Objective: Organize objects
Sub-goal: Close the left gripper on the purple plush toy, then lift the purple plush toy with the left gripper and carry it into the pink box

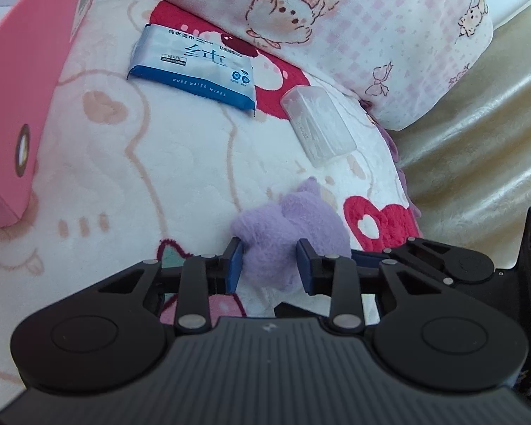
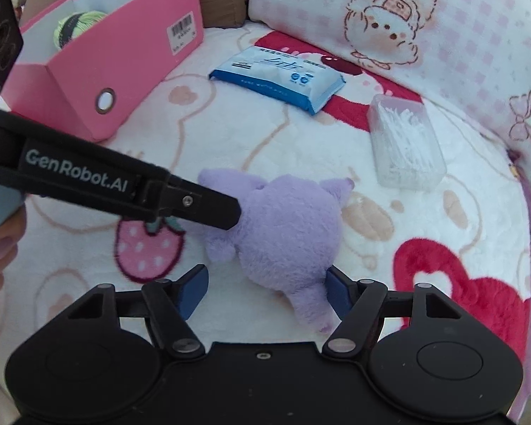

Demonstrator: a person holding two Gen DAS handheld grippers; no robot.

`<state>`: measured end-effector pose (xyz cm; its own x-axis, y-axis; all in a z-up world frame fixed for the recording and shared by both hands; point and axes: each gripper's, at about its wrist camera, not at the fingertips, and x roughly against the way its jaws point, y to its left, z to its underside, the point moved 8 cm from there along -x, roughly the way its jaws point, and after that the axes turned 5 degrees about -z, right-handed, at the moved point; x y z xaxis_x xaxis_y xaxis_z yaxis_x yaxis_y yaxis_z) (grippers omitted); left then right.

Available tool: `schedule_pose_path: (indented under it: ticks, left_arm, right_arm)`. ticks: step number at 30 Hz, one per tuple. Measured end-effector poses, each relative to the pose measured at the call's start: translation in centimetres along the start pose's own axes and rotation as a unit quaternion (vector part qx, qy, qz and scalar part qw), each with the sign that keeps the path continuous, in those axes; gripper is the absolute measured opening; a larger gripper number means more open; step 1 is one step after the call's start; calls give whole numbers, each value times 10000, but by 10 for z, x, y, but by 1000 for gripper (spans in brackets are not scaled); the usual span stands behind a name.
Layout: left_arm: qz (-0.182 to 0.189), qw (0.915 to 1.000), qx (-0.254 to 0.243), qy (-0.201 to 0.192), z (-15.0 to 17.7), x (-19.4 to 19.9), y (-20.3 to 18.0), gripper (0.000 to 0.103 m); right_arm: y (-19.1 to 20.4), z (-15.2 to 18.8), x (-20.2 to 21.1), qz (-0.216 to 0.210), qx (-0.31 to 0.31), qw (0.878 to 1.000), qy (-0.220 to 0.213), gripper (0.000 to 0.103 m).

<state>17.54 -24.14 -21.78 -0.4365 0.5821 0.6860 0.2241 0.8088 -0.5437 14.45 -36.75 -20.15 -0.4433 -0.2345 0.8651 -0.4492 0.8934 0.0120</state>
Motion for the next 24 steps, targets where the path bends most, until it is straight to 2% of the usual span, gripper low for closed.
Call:
schedule_pose_path:
  ticks: [4,9,14,15,16,19,24]
  left_arm:
    - [-477,9982,-205,299,2,5,2,31]
    - [-610,9970,-250,397,6,7,4,32]
    - [-526,9980,-102,341,9,6,10,32]
    - [-511,9982,-19,306,9,4,12,32]
    - [-498,9982,32,319,10,2,14,32]
    - [-429,9986,74,306,10,1,14,31]
    - [-447,9984,-74,349,12,-1,10,29]
  right_arm:
    - [15,4,5,-358,-215,9991,-25,74]
    - [14,6,3,-306,-321,9990,2,74]
    - [3,-2,5,-289,-582,9979,-10,74]
    - [2,-4,4,-280,-600,9978,-16,73]
    - [1,-6,3,-274,-608,9978,-15,66]
    - [-3,-7,-4,-96,-572,9983,65,56]
    - [-5,-4,-9,-129,-674,9976,73,55]
